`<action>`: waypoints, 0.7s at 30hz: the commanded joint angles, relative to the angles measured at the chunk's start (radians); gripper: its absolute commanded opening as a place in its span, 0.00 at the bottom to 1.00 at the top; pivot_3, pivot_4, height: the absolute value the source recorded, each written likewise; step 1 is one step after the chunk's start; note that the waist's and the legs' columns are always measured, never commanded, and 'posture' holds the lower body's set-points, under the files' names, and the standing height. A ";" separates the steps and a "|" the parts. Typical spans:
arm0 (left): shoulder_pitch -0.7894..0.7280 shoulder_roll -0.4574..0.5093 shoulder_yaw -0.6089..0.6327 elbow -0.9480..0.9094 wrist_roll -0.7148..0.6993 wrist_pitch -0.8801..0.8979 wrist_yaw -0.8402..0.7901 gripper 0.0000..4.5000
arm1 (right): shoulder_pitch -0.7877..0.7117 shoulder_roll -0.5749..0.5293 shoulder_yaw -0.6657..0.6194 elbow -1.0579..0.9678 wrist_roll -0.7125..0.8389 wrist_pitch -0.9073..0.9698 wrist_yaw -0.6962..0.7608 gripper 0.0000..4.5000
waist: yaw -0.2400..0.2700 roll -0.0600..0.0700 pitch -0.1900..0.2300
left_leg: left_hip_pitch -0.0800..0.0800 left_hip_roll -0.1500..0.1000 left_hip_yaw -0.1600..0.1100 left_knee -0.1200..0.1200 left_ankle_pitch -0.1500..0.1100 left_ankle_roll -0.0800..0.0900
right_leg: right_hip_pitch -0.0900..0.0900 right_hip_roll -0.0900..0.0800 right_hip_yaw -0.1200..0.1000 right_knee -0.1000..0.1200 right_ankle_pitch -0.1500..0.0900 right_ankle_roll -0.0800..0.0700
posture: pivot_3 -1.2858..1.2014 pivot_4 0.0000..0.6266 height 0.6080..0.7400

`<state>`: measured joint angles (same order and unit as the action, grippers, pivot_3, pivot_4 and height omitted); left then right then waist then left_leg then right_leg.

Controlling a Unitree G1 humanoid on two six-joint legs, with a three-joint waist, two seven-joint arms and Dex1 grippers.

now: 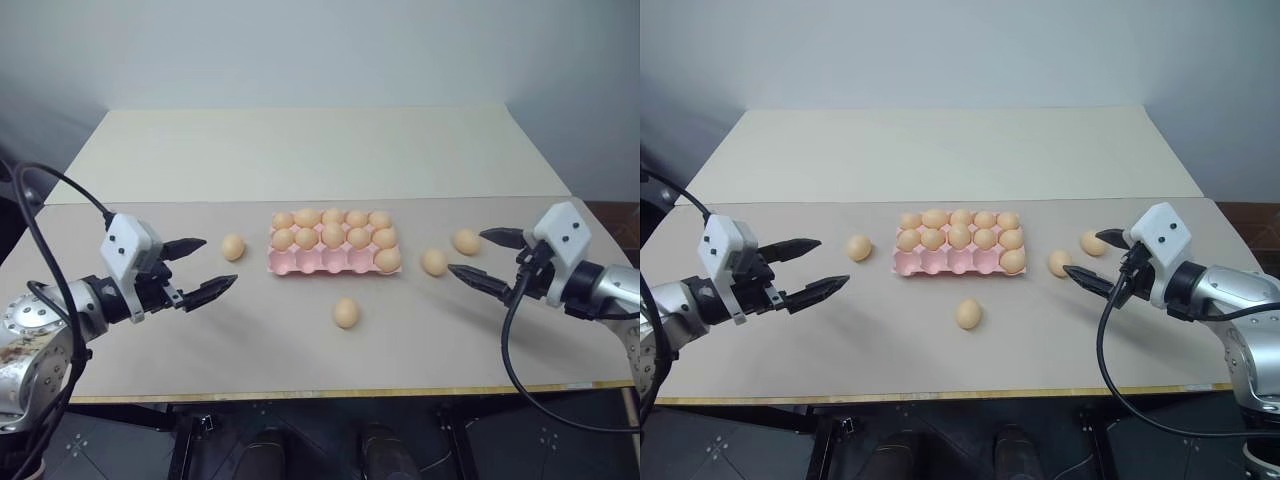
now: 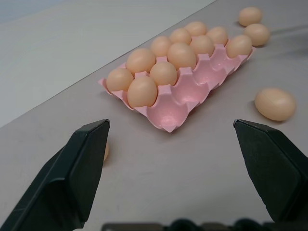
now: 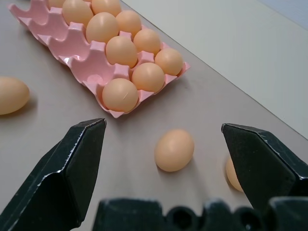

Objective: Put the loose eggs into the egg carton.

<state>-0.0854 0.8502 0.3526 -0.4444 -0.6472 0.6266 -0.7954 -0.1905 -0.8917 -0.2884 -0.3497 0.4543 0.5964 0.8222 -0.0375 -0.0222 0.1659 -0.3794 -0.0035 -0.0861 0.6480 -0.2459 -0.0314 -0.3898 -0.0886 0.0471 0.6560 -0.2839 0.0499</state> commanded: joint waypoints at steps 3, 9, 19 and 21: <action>-0.045 -0.006 0.025 0.000 -0.006 -0.004 0.032 1.00 | -0.009 -0.003 -0.024 -0.020 0.001 -0.014 -0.014 0.99 | 0.001 0.000 0.000 | 0.000 0.000 0.000 0.000 0.000 0.000 | 0.000 0.000 0.000 0.000 0.000 0.000 | 0.52 0.24 1.00; -0.044 0.015 0.016 0.000 0.013 -0.021 0.006 1.00 | 0.011 -0.002 -0.045 -0.031 0.008 -0.010 -0.028 0.99 | 0.000 0.000 0.000 | 0.000 0.000 0.000 0.000 0.000 0.000 | 0.000 0.000 0.000 0.000 0.000 0.000 | 0.52 0.24 1.00; -0.127 0.018 -0.024 0.018 -0.040 0.008 -0.050 1.00 | -0.129 -0.071 -0.015 0.161 -0.070 0.072 -0.111 0.99 | -0.001 0.000 0.000 | 0.000 0.000 0.001 0.001 0.000 0.000 | 0.000 0.000 0.000 0.000 0.000 0.000 | 0.52 0.24 1.00; -0.142 0.019 -0.031 0.023 -0.055 0.018 -0.065 1.00 | -0.183 -0.082 0.024 0.225 -0.094 0.091 -0.118 0.99 | -0.004 0.000 0.000 | -0.001 0.000 0.001 0.001 0.000 0.000 | -0.001 0.000 0.000 0.000 0.000 0.000 | 0.52 0.24 1.00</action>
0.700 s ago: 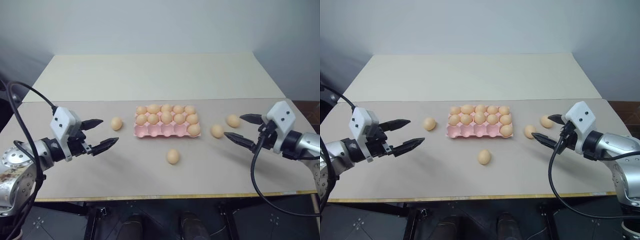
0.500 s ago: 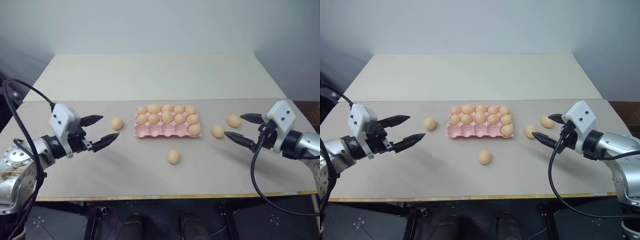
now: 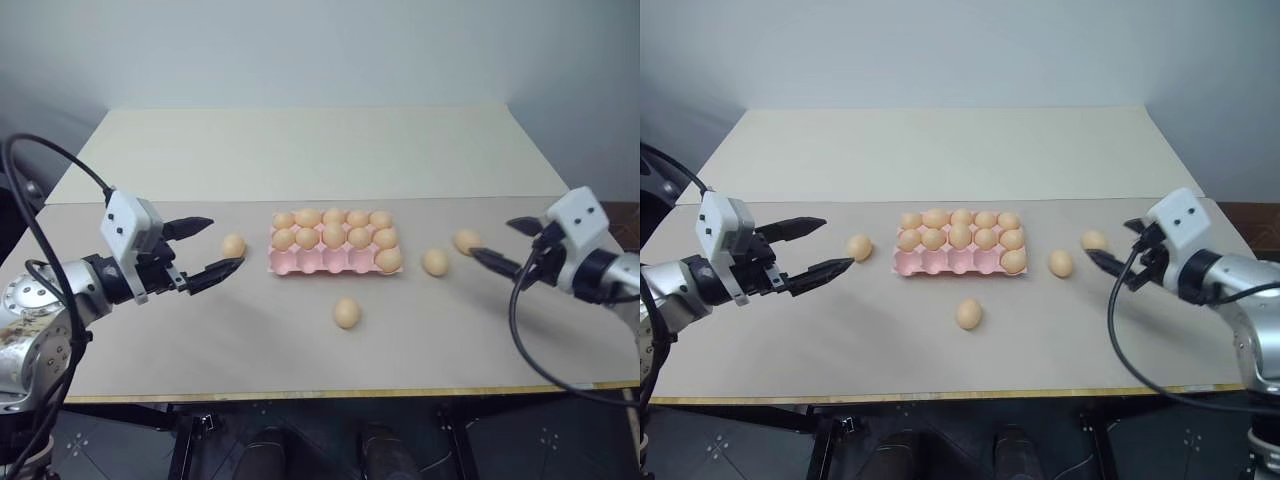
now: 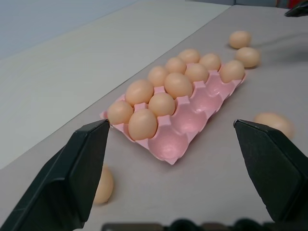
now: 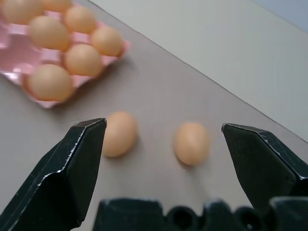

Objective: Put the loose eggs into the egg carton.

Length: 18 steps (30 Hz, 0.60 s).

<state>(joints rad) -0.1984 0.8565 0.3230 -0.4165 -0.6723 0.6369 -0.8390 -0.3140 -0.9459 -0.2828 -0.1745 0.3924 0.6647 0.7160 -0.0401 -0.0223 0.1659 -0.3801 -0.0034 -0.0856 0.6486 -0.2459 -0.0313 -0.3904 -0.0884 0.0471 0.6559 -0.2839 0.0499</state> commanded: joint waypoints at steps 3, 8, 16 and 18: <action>-0.059 0.028 -0.015 0.000 -0.045 0.015 -0.057 1.00 | -0.134 -0.014 0.109 0.166 -0.106 -0.021 -0.019 0.99 | -0.004 0.000 0.000 | 0.000 0.000 0.000 0.000 0.000 0.000 | 0.000 0.000 0.000 0.000 0.000 0.000 | 0.52 0.24 1.00; -0.106 0.046 -0.030 0.017 -0.059 0.023 -0.093 1.00 | -0.272 0.063 0.209 0.360 -0.169 -0.095 0.004 0.99 | -0.006 0.000 0.000 | 0.000 0.000 0.001 0.000 0.000 0.000 | 0.000 0.000 0.001 0.000 0.000 0.000 | 0.52 0.24 1.00; -0.110 0.044 -0.029 0.006 -0.090 0.046 -0.099 1.00 | -0.423 0.155 0.290 0.645 -0.261 -0.209 -0.006 0.99 | -0.006 0.000 0.000 | -0.004 0.000 0.002 0.001 0.000 0.000 | -0.004 0.000 0.002 0.001 0.000 0.000 | 0.52 0.24 1.00; -0.112 0.045 -0.027 0.007 -0.091 0.047 -0.095 1.00 | -0.444 0.172 0.304 0.711 -0.285 -0.240 -0.003 0.99 | -0.005 0.000 0.000 | -0.005 0.000 0.002 0.001 0.000 0.000 | -0.005 0.000 0.002 0.001 0.000 0.000 | 0.52 0.24 1.00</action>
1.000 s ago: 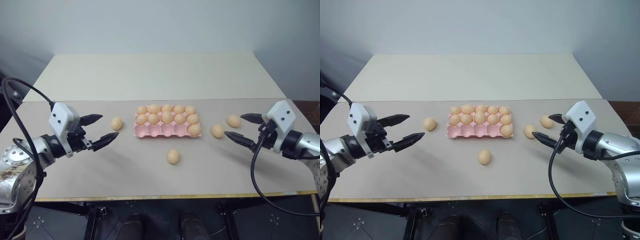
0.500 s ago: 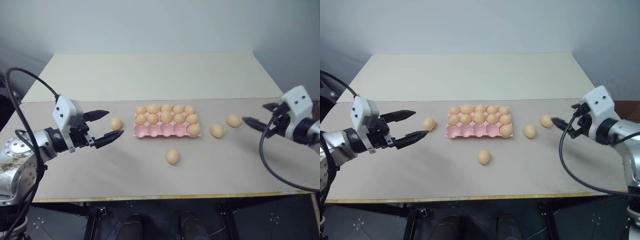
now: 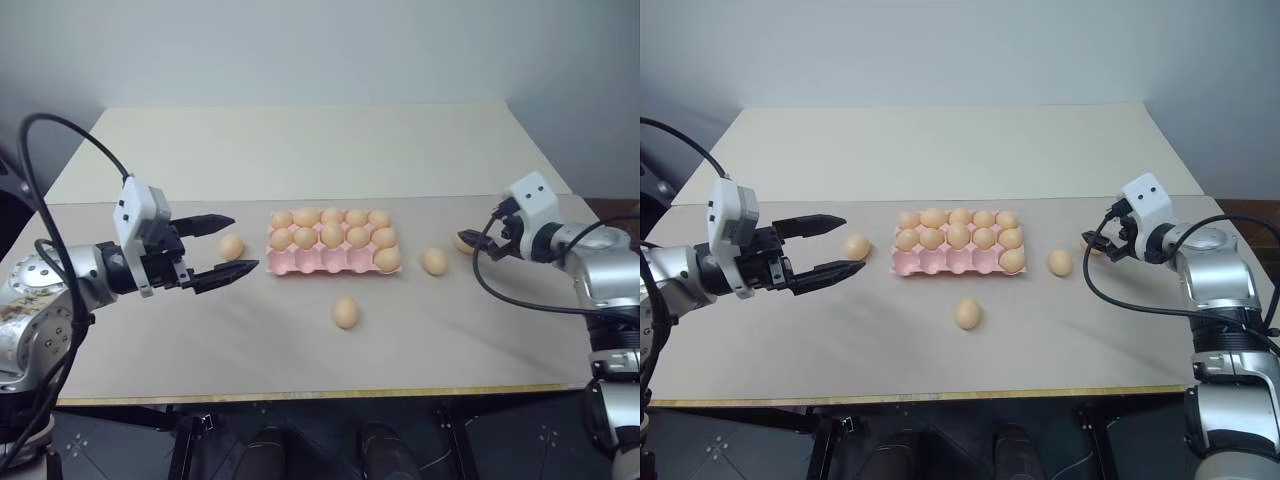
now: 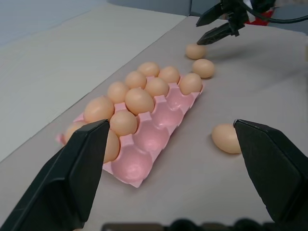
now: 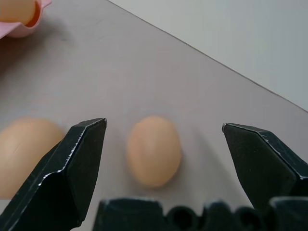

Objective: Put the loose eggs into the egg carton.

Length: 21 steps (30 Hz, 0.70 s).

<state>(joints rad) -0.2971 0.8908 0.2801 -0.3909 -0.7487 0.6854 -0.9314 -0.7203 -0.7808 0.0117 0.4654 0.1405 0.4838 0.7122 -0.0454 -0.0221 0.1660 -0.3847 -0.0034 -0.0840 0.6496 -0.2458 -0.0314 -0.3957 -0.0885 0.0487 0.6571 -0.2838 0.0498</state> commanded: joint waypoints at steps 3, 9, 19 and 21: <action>-0.016 0.014 0.020 -0.017 -0.013 0.001 0.000 1.00 | -0.081 0.040 0.016 0.189 -0.067 -0.120 -0.017 0.99 | -0.001 0.000 0.000 | 0.000 0.000 0.000 0.000 0.000 0.000 | 0.000 0.000 0.000 0.000 0.000 0.000 | 0.52 0.24 1.00; -0.013 0.029 0.039 -0.023 -0.012 0.007 0.003 1.00 | -0.132 0.073 0.000 0.320 -0.089 -0.170 -0.030 0.73 | -0.003 0.000 0.000 | -0.001 0.000 0.001 0.000 0.000 0.000 | -0.003 0.000 0.002 0.002 0.000 0.000 | 0.52 0.24 1.00; -0.037 0.044 0.075 0.004 -0.032 0.018 0.007 1.00 | -0.113 0.056 -0.070 -0.078 -0.006 0.027 0.008 0.56 | -0.005 0.000 0.000 | -0.004 0.000 0.004 0.000 0.000 0.000 | -0.010 0.001 0.006 0.007 0.000 0.000 | 0.52 0.24 1.00; -0.049 0.044 0.089 0.014 -0.051 0.030 0.007 1.00 | -0.096 0.078 -0.064 -0.295 0.037 0.185 -0.005 0.56 | -0.007 0.000 0.000 | -0.004 0.001 0.004 0.000 0.000 0.000 | -0.010 0.002 0.006 0.007 0.000 0.000 | 0.52 0.24 1.00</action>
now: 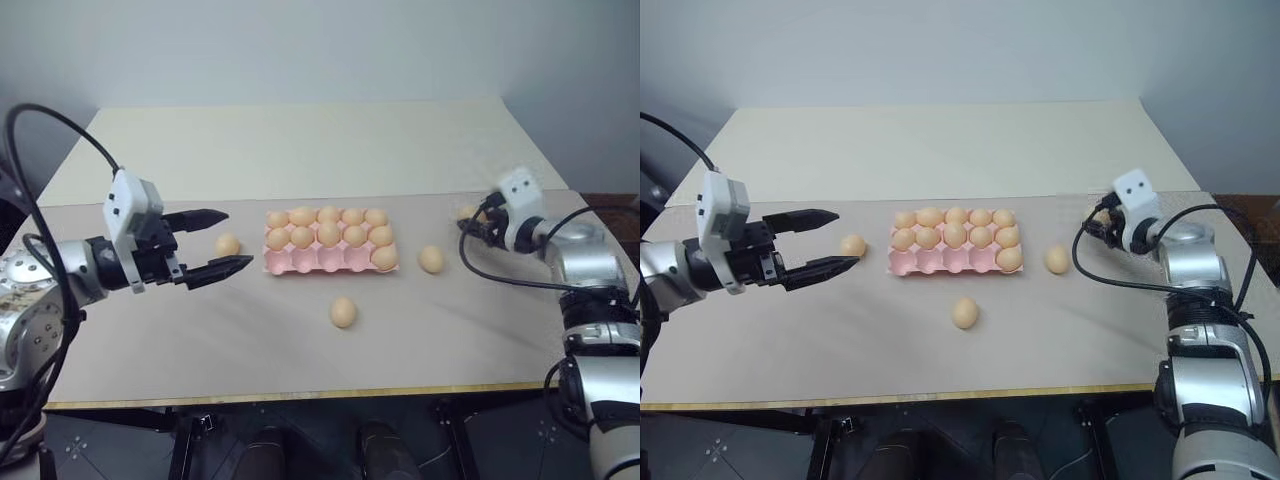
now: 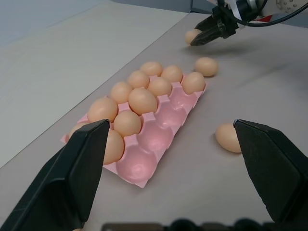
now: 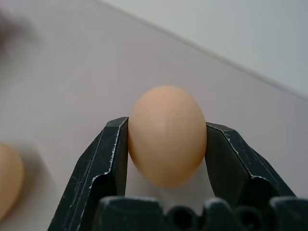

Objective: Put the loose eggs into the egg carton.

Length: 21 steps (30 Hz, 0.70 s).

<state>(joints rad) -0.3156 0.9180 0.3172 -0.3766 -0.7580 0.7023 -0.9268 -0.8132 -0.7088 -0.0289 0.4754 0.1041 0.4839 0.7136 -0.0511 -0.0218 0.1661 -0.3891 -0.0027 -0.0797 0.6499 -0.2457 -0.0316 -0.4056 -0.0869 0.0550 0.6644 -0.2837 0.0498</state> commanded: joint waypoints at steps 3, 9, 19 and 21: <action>-0.049 0.014 0.062 0.010 -0.077 0.039 0.003 1.00 | 0.053 0.060 0.029 -0.585 0.133 0.363 -0.021 0.56 | -0.003 0.000 0.000 | 0.000 0.001 -0.001 0.000 0.000 0.000 | 0.000 0.001 0.000 0.000 0.000 0.000 | 0.52 0.24 1.00; -0.050 0.064 0.028 0.031 -0.061 0.024 -0.077 1.00 | 0.166 0.250 0.163 -0.783 0.095 0.480 -0.180 0.56 | 0.001 -0.003 -0.002 | 0.000 0.000 -0.001 0.002 0.000 0.000 | 0.000 0.000 0.000 0.001 0.000 0.000 | 0.52 0.24 1.00; -0.063 0.068 0.029 0.031 -0.067 0.027 -0.079 1.00 | 0.160 0.296 0.223 -0.746 0.050 0.474 -0.252 0.69 | 0.002 -0.003 -0.001 | 0.000 0.000 -0.001 0.002 0.000 0.000 | 0.000 0.001 0.000 0.000 0.000 0.000 | 0.52 0.24 1.00; -0.065 0.071 0.035 0.031 -0.073 0.031 -0.079 1.00 | 0.152 0.285 0.194 -0.784 0.078 0.506 -0.237 0.82 | 0.001 -0.003 -0.001 | 0.001 0.000 -0.001 0.002 0.000 0.000 | 0.000 0.001 0.000 0.000 0.000 0.000 | 0.52 0.24 1.00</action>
<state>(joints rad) -0.3591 0.9729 0.3317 -0.3340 -0.8232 0.7406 -1.0026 -0.6303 -0.4170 0.1938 -0.2493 0.1672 0.9717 0.4726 -0.0501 -0.0244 0.1647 -0.3885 -0.0028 -0.0807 0.6517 -0.2457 -0.0315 -0.4060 -0.0861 0.0554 0.6648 -0.2837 0.0497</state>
